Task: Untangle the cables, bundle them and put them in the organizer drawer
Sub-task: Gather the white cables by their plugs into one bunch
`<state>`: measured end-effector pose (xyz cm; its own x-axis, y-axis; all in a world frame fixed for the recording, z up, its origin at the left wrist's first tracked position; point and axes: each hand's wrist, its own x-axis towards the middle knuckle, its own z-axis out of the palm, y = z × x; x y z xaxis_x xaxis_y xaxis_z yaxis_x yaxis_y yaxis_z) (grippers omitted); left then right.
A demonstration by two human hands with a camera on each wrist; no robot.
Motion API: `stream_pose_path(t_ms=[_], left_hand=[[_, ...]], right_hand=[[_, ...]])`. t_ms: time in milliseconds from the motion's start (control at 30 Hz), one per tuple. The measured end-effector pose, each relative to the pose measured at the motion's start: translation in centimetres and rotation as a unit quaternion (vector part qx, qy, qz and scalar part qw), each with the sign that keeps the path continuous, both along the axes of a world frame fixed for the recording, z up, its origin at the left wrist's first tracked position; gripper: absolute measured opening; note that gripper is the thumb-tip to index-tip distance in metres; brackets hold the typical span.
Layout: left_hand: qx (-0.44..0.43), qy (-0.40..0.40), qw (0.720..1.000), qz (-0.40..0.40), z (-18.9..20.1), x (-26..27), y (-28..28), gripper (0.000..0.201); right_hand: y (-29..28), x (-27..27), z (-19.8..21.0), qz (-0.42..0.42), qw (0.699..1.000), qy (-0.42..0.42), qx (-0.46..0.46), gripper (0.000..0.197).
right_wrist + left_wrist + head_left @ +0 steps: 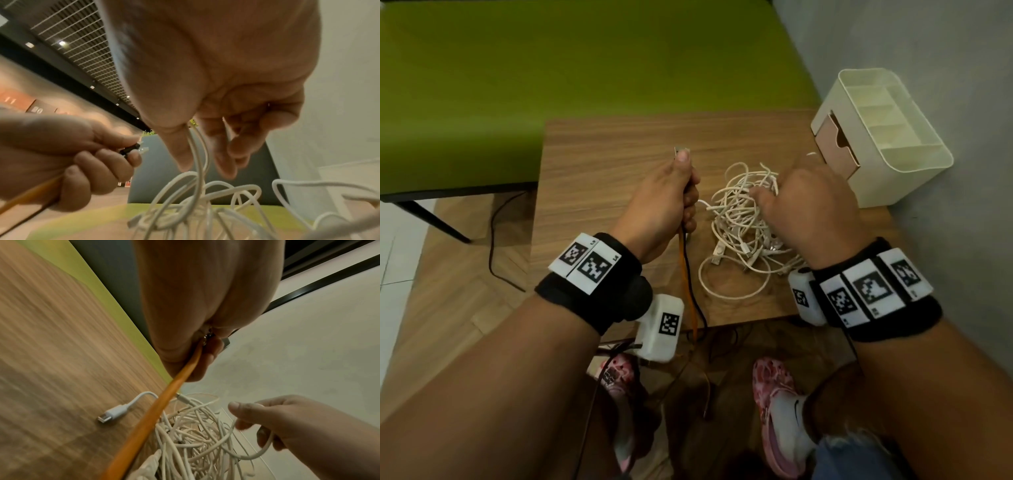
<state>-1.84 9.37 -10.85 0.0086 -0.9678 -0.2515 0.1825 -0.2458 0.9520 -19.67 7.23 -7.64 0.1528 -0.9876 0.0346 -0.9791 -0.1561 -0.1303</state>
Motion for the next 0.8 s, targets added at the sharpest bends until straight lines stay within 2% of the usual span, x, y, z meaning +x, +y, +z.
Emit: stream_pose_path(t_ms=[100, 167, 233, 267, 300, 433, 500, 600, 800], left_hand=[[0.002, -0.004, 1.0, -0.003, 0.0, 0.0, -0.1, 0.039], [0.004, -0.005, 1.0, -0.002, 0.0, 0.0, -0.2, 0.038], [0.003, -0.009, 1.0, 0.004, 0.0, -0.1, -0.2, 0.038], [0.003, -0.013, 1.0, 0.007, 0.0, -0.1, -0.2, 0.038], [0.002, -0.017, 1.0, 0.008, 0.1, 0.0, -0.2, 0.038], [-0.001, -0.014, 1.0, 0.011, 0.4, 0.2, -0.2, 0.037], [-0.003, -0.01, 1.0, 0.011, 0.5, 0.2, -0.2, 0.037], [-0.002, -0.008, 1.0, 0.01, 0.4, 0.3, -0.2, 0.037], [0.003, -0.007, 1.0, 0.01, 0.2, 0.7, 0.0, 0.038]], right_hand=[[0.1, 0.0, -0.1, 0.056, 0.988, -0.045, -0.133, 0.042], [0.0, 0.6, -0.4, 0.174, 0.966, -0.089, -0.169, 0.023], [0.1, 1.3, -1.9, 0.333, 0.931, -0.071, -0.134, 0.015], [0.0, 1.6, -3.0, 0.386, 0.915, -0.054, -0.102, 0.014], [0.0, 1.8, -3.9, 0.402, 0.912, -0.04, -0.064, 0.014], [-0.7, 1.4, -5.9, 0.342, 0.939, 0.003, 0.012, 0.012], [-0.9, 1.5, -6.2, 0.331, 0.942, 0.041, 0.019, 0.013], [-1.1, 1.8, -6.2, 0.304, 0.942, 0.112, 0.085, 0.028], [-0.3, 2.1, -6.3, 0.27, 0.942, 0.152, 0.127, 0.036]])
